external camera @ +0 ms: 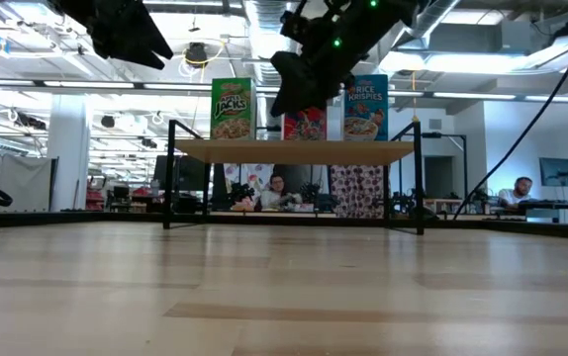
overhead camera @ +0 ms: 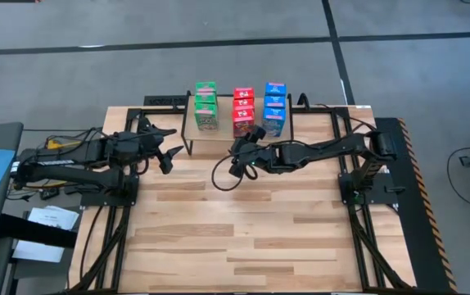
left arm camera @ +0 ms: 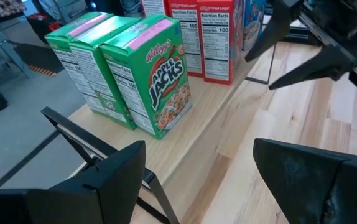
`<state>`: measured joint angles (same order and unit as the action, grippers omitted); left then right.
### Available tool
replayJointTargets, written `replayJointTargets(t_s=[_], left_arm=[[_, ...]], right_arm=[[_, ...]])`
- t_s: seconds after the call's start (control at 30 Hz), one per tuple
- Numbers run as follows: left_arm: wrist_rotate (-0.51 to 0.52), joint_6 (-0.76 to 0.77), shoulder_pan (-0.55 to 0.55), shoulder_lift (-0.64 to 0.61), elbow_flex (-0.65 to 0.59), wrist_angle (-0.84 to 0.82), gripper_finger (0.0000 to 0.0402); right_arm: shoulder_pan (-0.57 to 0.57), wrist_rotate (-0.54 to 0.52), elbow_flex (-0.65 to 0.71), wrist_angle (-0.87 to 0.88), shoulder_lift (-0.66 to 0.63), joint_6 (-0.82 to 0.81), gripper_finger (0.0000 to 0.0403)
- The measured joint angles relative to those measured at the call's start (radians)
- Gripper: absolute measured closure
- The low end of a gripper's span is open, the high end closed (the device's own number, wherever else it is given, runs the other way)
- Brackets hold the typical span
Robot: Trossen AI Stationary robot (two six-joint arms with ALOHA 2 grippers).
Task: Stack cereal on shelf
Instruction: Adjust the red cereal box on the shelf, then return to Home Position
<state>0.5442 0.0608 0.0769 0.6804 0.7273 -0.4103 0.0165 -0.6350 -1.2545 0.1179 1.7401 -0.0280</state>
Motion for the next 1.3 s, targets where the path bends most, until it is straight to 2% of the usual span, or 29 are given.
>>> replayJointTargets(t_s=[0.83,1.17,1.3], left_arm=[[0.001,0.0,0.0,0.0,0.0,-0.003,0.0113],[0.001,0.0,0.0,0.0,0.0,-0.003,0.0113],[0.001,0.008,0.0,-0.004,0.0,-0.004,0.0113]], right_arm=[[0.053,0.004,0.0,-0.055,0.0,-0.009,0.0137],[0.021,0.008,-0.012,-0.04,-0.005,0.011,0.0137],[-0.004,0.009,-0.044,-0.019,-0.044,0.034,0.0137]])
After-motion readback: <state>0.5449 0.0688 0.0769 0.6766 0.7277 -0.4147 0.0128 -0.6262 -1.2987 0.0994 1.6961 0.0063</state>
